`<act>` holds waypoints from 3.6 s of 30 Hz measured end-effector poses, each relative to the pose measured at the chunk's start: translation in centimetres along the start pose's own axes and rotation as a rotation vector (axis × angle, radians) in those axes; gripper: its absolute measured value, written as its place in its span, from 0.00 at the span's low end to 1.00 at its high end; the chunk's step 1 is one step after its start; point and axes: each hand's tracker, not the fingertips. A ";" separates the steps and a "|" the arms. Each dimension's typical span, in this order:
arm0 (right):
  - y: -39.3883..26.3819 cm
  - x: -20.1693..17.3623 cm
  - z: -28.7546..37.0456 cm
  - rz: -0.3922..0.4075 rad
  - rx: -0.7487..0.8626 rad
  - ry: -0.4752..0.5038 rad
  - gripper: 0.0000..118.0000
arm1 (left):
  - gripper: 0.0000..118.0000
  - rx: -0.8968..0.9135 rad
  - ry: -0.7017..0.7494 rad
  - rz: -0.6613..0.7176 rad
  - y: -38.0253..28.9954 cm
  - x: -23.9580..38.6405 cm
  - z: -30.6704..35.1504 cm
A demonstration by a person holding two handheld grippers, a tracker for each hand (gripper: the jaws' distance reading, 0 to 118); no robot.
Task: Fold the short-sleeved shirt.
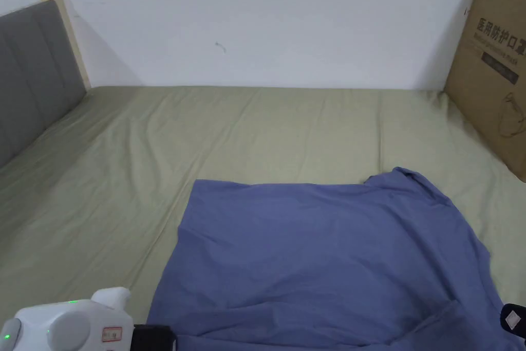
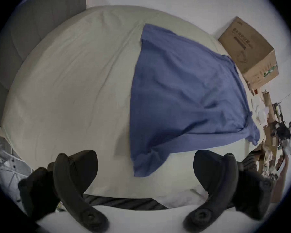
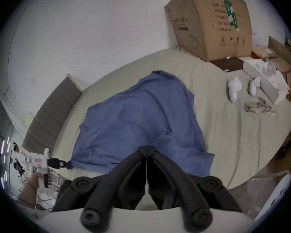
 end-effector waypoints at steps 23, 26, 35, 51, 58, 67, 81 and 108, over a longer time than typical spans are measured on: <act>-3.7 9.4 -7.4 0.103 -0.403 -0.322 0.68 | 0.06 0.141 -0.016 -0.089 -4.2 4.7 6.3; -3.3 8.8 -6.0 0.066 -0.372 -0.228 0.20 | 0.06 0.111 -0.012 -0.088 -4.4 4.5 5.8; -1.2 8.1 -2.9 0.071 -0.327 -0.194 0.01 | 0.06 0.088 -0.013 -0.100 -3.3 4.6 6.3; 13.1 5.0 -7.8 0.078 -0.172 -0.129 0.01 | 0.06 0.091 -0.025 -0.028 9.2 6.0 4.5; 18.6 3.9 -18.2 0.094 -0.214 -0.191 0.01 | 0.06 -0.052 0.028 -0.032 17.4 7.0 -2.5; 17.6 4.9 -22.3 0.090 -0.216 -0.298 0.59 | 0.92 -0.010 0.021 -0.016 18.4 6.7 -4.3; 6.8 1.2 -6.0 0.013 0.050 -0.001 0.50 | 0.52 0.357 -0.070 -0.207 3.8 7.7 6.9; 7.2 5.5 -9.5 -0.060 -0.096 -0.165 0.01 | 0.06 0.179 -0.013 -0.093 7.6 5.7 -2.0</act>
